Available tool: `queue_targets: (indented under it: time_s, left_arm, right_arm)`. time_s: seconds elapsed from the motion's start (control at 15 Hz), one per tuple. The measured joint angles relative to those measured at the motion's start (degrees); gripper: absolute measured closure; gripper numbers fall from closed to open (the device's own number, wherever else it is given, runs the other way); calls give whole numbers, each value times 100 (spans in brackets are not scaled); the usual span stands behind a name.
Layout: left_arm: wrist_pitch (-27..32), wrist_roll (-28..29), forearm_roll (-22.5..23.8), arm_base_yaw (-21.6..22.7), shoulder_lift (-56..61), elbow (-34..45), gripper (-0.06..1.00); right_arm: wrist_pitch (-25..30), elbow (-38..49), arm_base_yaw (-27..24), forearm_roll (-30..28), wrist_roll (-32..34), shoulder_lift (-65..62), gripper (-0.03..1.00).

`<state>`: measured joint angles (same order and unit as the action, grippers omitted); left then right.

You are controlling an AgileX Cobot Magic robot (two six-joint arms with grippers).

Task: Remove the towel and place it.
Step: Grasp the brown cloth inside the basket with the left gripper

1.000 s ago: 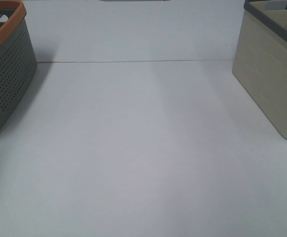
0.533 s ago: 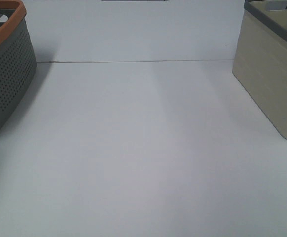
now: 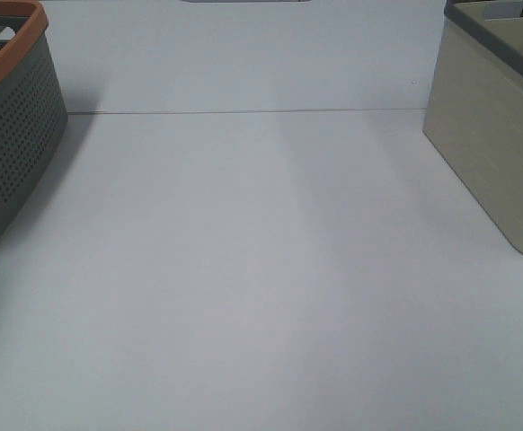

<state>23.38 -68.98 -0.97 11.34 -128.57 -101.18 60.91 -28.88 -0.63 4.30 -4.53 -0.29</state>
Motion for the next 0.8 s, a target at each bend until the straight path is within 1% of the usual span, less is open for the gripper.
queue_targets:
  time_s: [0.13, 0.33, 0.47, 0.8]
  left_arm:
    - [-34, 0, 0, 0, 0, 0, 48]
    - [-178, 0, 0, 0, 0, 0, 60]
    - [-195, 11, 0, 0, 0, 0, 62]
    - [-206, 23, 0, 0, 0, 0, 63]
  right_arm:
    - [0, 0, 0, 0, 0, 0, 33]
    - [0, 0, 0, 0, 0, 0, 33]
    - [0, 0, 0, 0, 0, 0, 33]
    - [0, 0, 0, 0, 0, 0, 33]
